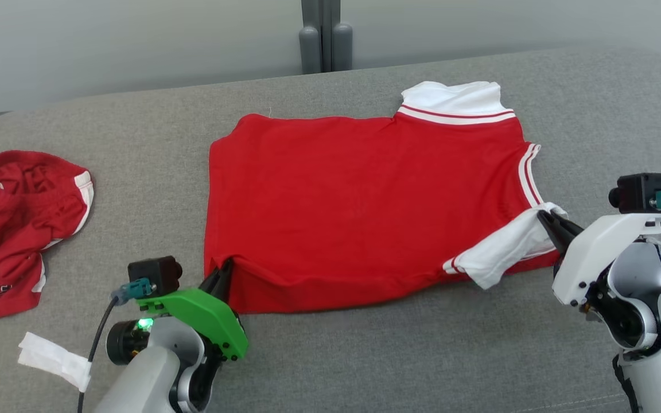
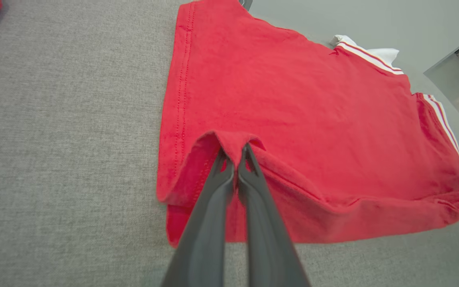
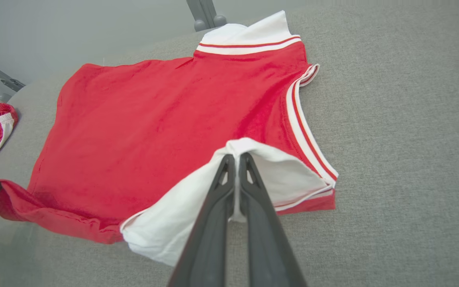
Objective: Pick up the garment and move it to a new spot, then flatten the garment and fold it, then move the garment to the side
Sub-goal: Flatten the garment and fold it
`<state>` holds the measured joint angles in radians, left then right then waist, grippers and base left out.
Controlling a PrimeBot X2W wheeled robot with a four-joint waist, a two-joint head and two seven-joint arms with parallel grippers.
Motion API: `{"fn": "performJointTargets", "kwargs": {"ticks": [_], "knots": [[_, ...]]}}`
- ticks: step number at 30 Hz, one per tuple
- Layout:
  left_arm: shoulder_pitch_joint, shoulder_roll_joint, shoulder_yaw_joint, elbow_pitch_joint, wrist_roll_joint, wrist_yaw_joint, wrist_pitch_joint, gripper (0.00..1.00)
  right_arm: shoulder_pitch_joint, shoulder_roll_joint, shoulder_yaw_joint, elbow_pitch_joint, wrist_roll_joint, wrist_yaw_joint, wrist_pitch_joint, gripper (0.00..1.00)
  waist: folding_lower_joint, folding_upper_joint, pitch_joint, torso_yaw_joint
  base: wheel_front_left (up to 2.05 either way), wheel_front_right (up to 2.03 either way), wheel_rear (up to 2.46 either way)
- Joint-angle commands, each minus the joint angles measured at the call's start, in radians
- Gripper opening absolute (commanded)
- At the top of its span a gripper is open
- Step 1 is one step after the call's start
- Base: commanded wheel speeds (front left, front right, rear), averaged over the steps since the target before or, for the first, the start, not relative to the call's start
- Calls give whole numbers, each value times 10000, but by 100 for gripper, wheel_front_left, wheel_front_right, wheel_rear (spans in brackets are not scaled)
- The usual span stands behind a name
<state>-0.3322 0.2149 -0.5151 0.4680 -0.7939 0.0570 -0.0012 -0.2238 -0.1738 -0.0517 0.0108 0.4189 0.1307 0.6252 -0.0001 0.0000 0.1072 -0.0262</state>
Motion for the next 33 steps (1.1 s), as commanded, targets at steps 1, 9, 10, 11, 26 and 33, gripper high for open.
{"fn": "performJointTargets", "kwargs": {"ticks": [1, 9, 10, 11, 26, 33], "knots": [[-333, -7, 34, 120, 147, 139, -14, 0, -304, -100, 8, 236, -120, 0, -270, 0, 1, 0, 206, 9, 0, 0, 0], [-1335, -67, -120, 671, 611, 382, -224, 0, -1097, -149, 282, 1275, -411, -2, -1476, 0, 1, 0, 689, 127, 0, 0, 0], [-1434, -101, -112, 734, 624, 384, -267, 0, -1158, -171, 315, 1373, -431, 0, -1562, 0, 1, 0, 733, 131, 0, 0, 0], [-1505, -127, -104, 781, 626, 380, -282, 0, -1197, -173, 348, 1444, -434, 0, -1623, 0, 1, 0, 767, 129, 0, 0, 0], [-1963, -289, -224, 1265, 679, 442, -362, 37, -1963, -194, 665, 2218, -762, 0, -2862, 42, 1, 0, 1099, 210, 0, 0, 0], [-1648, -156, -286, 1277, 748, 615, -359, 100, -2103, -151, 715, 2317, -585, 0, -3559, 100, 1, 0, 928, 264, 0, 0, 0]]}}
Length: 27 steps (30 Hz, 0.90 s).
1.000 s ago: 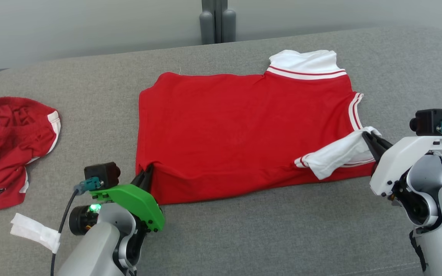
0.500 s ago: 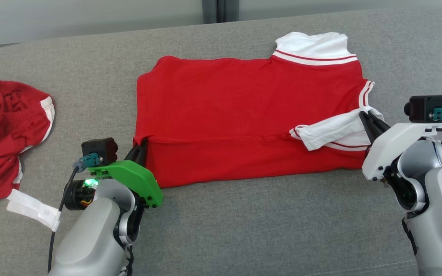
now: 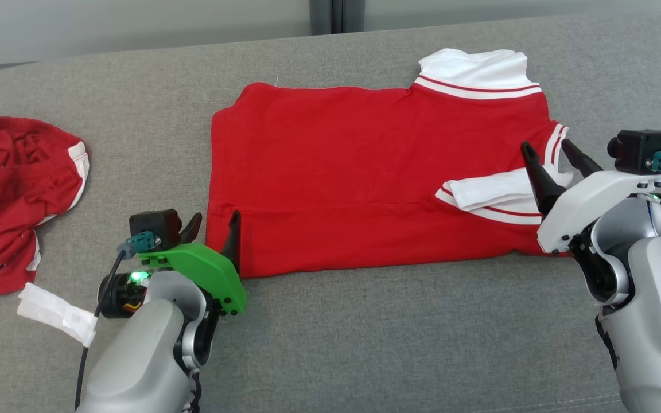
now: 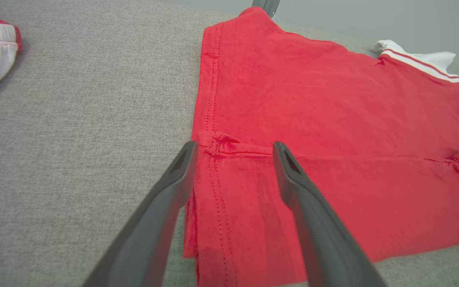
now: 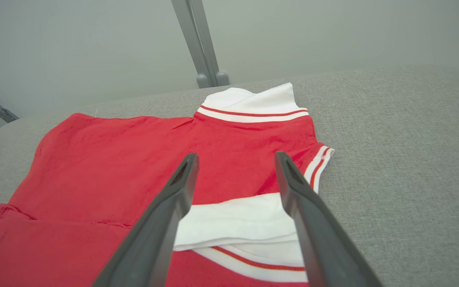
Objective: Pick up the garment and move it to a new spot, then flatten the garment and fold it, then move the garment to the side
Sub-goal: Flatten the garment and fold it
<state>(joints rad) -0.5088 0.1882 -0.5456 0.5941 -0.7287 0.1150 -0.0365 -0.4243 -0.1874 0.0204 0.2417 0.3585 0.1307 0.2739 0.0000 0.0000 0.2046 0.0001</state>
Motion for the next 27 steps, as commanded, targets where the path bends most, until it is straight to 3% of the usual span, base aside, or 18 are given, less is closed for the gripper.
{"fn": "performJointTargets", "kwargs": {"ticks": [1, 6, 16, 27], "knots": [[208, 148, 8, -20, 108, 79, -2, 100, -91, -51, -9, -12, 25, 0, -121, 100, 0, 0, -90, -3, 0, 0, 0], [698, 353, -39, -290, 156, 374, 55, 100, 313, -171, -338, -85, 8, -2, 217, 100, 0, 0, -297, -50, 0, 0, 0], [1294, 462, -203, -573, 232, 802, 131, 100, 1632, 178, -2053, -355, -1178, -2, 2648, 100, 0, 0, -283, -169, 0, 0, 0], [927, 370, -427, 28, 352, 826, 146, 100, 632, 605, -2169, 909, -1545, 0, 2771, 100, 0, 0, 219, -272, 0, 0, 0]]}}
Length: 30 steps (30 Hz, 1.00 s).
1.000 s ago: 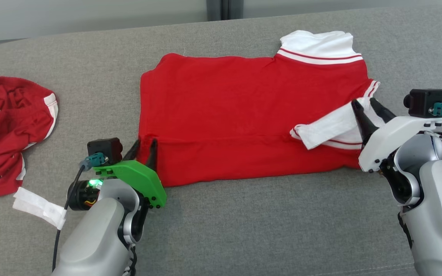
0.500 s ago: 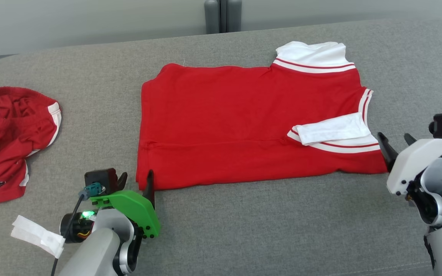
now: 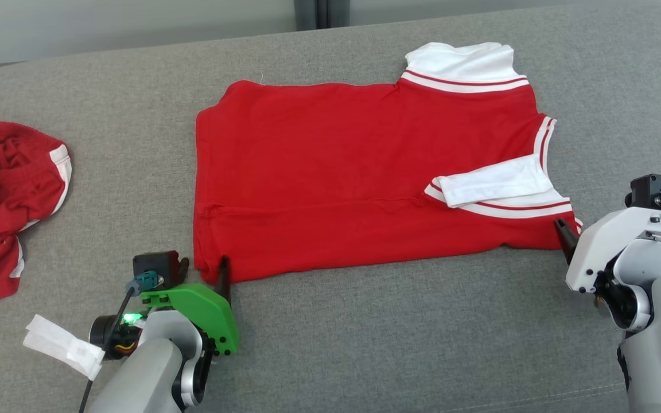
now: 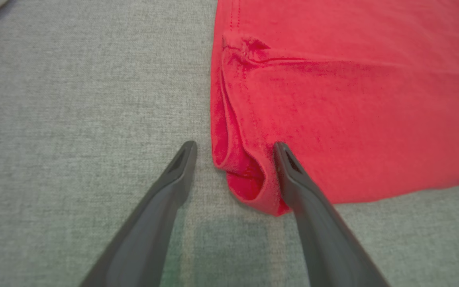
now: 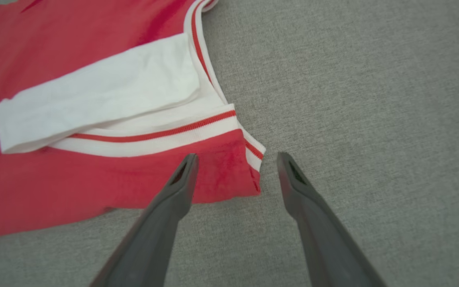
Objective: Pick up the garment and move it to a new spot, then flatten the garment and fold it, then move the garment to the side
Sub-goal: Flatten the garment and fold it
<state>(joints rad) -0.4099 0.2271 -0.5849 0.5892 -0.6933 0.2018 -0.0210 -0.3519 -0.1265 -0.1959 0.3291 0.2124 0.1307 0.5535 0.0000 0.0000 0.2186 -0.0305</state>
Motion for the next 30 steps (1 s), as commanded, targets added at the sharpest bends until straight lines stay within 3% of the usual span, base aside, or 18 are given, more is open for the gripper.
{"fn": "performJointTargets", "kwargs": {"ticks": [1, 10, 11, 12, 13, 23, 30], "knots": [[-105, -23, -67, 126, 22, -61, 18, 100, -212, -9, -23, 248, -97, 0, -10, 100, 0, 0, 133, 62, 0, 0, 0], [-213, -112, -326, 452, -30, -228, 358, 100, -559, 187, -210, 1695, -291, 1, 416, 100, 0, 0, 366, 308, 0, 0, 0], [-172, -133, -377, 522, -69, -275, 472, 76, -556, 208, -199, 1756, -279, 1, 422, 11, 0, 0, 368, 320, 0, 0, 0], [-154, -144, -413, 565, -91, -309, 541, 39, -549, 209, -204, 1790, -275, 1, 388, 0, 0, 0, 360, 328, 0, 0, 0], [-115, -144, -470, 623, -123, -382, 646, 0, -509, 198, -211, 1810, -263, 0, 361, 0, 0, 0, 333, 335, 0, 0, 0], [707, 9, -326, 241, -712, -683, 859, 0, 327, 175, -680, 417, 101, -8, 367, 0, 0, 0, -555, 302, 0, 0, 0], [1675, 413, -239, -1121, -1032, -409, 1281, 0, 1720, 423, -962, -1334, 404, -7, 1423, 0, 0, 0, -1093, 305, 0, 0, 0]]}}
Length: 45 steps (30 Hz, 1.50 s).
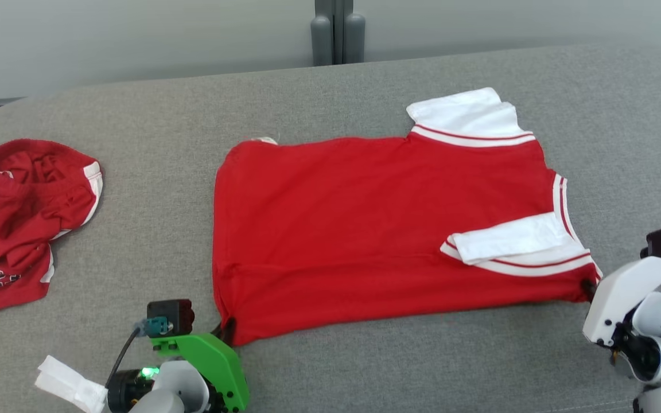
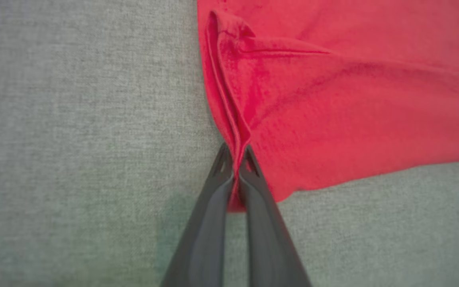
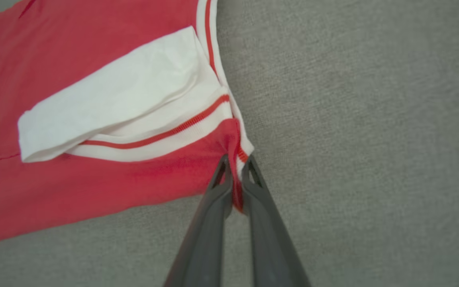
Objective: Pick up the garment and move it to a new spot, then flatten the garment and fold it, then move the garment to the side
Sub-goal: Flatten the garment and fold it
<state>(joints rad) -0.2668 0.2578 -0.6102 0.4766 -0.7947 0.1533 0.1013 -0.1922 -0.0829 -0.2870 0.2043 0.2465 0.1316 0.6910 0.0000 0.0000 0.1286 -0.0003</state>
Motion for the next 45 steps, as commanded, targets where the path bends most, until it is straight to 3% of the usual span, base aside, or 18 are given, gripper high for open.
{"fn": "performJointTargets", "kwargs": {"ticks": [1, 10, 11, 12, 21, 25, 30, 37, 45], "knots": [[370, 163, 21, -213, -34, 129, 122, 0, 337, 25, -79, -299, 90, -16, 243, 0, 0, 0, -244, 8, 0, 0, 0], [1604, 802, -121, -1926, -404, 867, 1361, 0, 1678, 279, -389, -1776, 195, -16, 1489, 0, 0, 0, -413, -98, 0, 0, 0], [1631, 840, -80, -2019, -375, 927, 1297, 0, 1684, 279, -426, -1825, 171, -16, 1474, 13, 0, 0, -418, -109, 0, 0, 0], [1674, 884, -19, -2165, -327, 1014, 1206, 100, 1695, 296, -436, -1876, 140, -16, 1462, 100, 0, 0, -427, -130, 0, 0, 0], [1280, 1054, 267, -2633, -456, 1150, 1240, 100, 685, 284, 15, -2289, -154, -15, 911, 100, 0, 0, -330, -186, 0, 0, 0], [380, 1230, 417, -2800, -415, 1177, 1709, 100, -562, -131, 670, -2211, -48, -15, 1054, 100, 0, 0, -98, -173, 0, 0, 0], [-1653, 1173, 435, -2090, -190, 921, 2382, 100, -2743, -680, 1522, -1034, 581, -15, 1234, 100, 0, 0, 502, -124, 0, 0, 0], [-4250, 698, 354, -355, 66, 462, 2823, 100, -5442, -1243, 2339, 1371, 1018, -15, 348, 100, 0, 0, 1474, -107, 0, 0, 0], [-5641, 180, 77, 1395, 336, 3, 2598, 100, -7223, -1576, 3418, 3181, 1131, -15, -494, 100, 0, 0, 2214, -255, 0, 0, 0]]}}
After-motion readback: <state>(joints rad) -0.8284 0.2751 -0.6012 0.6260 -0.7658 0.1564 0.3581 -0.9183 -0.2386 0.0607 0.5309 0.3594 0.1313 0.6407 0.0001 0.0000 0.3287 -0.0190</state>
